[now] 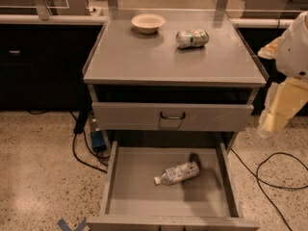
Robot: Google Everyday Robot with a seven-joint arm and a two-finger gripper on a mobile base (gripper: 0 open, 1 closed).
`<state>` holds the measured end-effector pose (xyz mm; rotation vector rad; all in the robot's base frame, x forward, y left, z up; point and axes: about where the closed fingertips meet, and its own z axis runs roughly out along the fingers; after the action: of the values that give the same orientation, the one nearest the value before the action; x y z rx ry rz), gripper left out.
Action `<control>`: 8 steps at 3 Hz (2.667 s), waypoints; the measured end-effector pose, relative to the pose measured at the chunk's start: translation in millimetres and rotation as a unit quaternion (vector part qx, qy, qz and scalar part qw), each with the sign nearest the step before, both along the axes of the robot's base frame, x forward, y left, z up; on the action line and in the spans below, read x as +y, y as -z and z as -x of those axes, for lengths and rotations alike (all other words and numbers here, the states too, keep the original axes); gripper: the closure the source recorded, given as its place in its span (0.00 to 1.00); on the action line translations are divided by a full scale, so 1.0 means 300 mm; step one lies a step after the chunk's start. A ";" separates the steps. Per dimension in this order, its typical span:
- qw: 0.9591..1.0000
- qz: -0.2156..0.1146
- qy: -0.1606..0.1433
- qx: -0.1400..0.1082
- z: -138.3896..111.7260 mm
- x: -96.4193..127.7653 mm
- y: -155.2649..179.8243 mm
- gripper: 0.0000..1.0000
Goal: Pick blue plastic bottle from middle drawer and place on counter
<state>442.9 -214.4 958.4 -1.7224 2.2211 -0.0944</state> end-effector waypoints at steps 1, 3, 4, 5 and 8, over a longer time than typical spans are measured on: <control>1.000 -0.012 -0.011 0.002 -0.013 0.017 0.131 0.00; 0.999 -0.024 -0.037 0.015 -0.059 0.083 0.519 0.00; 0.998 -0.023 -0.027 0.043 -0.076 0.104 0.742 0.00; 0.998 -0.023 -0.027 0.043 -0.076 0.105 0.743 0.00; 0.995 -0.012 -0.070 0.076 -0.162 0.164 1.146 0.00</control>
Offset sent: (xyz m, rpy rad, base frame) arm 0.0243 0.0270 -0.1762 0.0569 0.0254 0.0808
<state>491.6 -165.1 614.5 -1.9232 2.1869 0.1002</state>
